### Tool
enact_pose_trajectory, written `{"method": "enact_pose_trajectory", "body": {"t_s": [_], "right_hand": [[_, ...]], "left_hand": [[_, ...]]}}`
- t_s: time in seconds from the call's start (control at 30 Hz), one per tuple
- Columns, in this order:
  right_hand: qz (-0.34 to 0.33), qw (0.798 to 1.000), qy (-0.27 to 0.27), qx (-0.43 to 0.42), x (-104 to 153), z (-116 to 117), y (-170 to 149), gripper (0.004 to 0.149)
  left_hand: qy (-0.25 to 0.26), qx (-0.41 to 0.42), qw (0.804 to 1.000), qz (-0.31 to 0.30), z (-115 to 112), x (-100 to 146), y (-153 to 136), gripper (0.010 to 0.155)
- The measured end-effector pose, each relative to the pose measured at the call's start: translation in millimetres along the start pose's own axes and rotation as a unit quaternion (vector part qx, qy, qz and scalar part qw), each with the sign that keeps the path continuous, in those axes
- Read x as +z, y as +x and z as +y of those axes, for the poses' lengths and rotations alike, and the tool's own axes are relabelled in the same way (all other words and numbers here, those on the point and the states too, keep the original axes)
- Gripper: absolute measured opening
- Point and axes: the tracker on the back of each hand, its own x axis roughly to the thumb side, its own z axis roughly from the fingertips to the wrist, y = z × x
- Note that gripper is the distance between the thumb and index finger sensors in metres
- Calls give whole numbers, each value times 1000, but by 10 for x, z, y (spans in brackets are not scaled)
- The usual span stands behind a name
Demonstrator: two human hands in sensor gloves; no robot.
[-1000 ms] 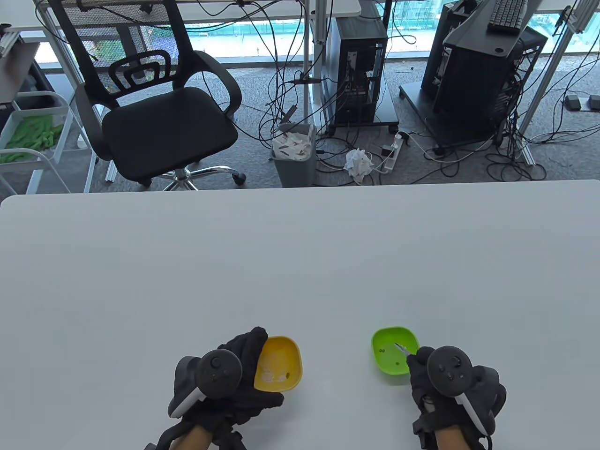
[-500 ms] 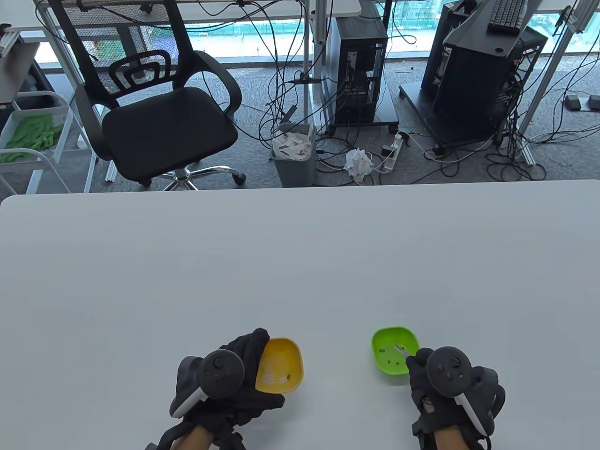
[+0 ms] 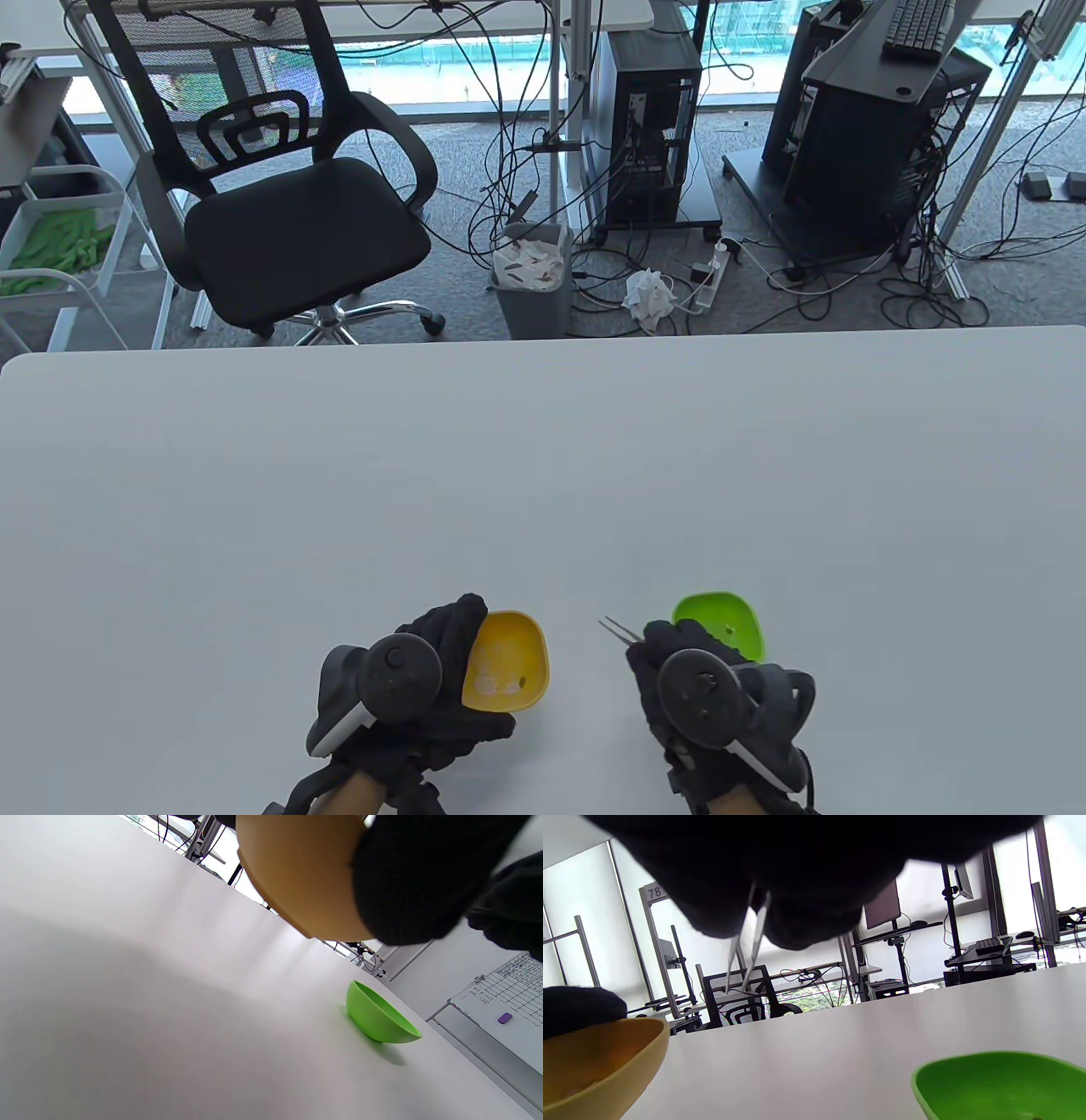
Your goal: Pick mung beans with tweezers into small dish
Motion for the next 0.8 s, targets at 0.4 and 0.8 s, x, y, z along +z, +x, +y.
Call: {"method": "enact_pose_trajectory", "body": {"t_s": [0.4, 0.8], "right_hand": [[-107, 981, 108, 119, -214, 147, 762, 36], [-116, 970, 149, 156, -244, 322, 854, 36]], "left_hand": [[1, 2, 1000, -2, 6, 2, 0, 120], [2, 3, 1000, -4, 7, 1, -1, 120]]}}
